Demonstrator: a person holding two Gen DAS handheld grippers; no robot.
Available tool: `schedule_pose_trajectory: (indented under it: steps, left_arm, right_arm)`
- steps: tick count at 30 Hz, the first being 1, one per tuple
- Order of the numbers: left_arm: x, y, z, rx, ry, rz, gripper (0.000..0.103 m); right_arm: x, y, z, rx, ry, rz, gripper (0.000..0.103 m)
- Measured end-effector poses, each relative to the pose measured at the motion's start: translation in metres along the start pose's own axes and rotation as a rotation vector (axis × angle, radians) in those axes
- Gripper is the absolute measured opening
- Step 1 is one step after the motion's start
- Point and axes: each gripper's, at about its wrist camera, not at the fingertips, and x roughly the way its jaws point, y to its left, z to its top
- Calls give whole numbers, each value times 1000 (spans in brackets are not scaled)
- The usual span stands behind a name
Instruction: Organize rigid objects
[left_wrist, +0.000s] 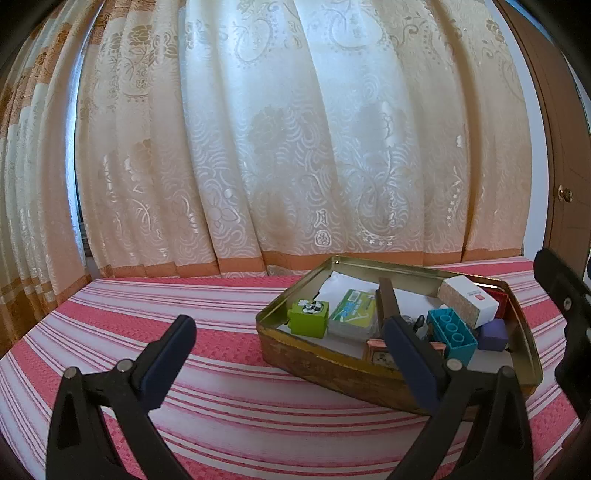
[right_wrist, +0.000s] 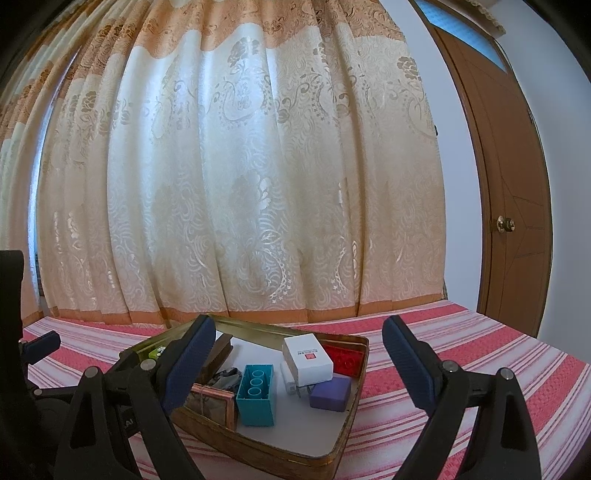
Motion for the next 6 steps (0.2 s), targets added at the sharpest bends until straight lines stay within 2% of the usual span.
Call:
schedule_pose_trajectory:
  steps: [6]
  left_arm:
    - [1,2,0,-7,11,8,103]
  right_arm:
    - [0,0,0,-1,4,0,93]
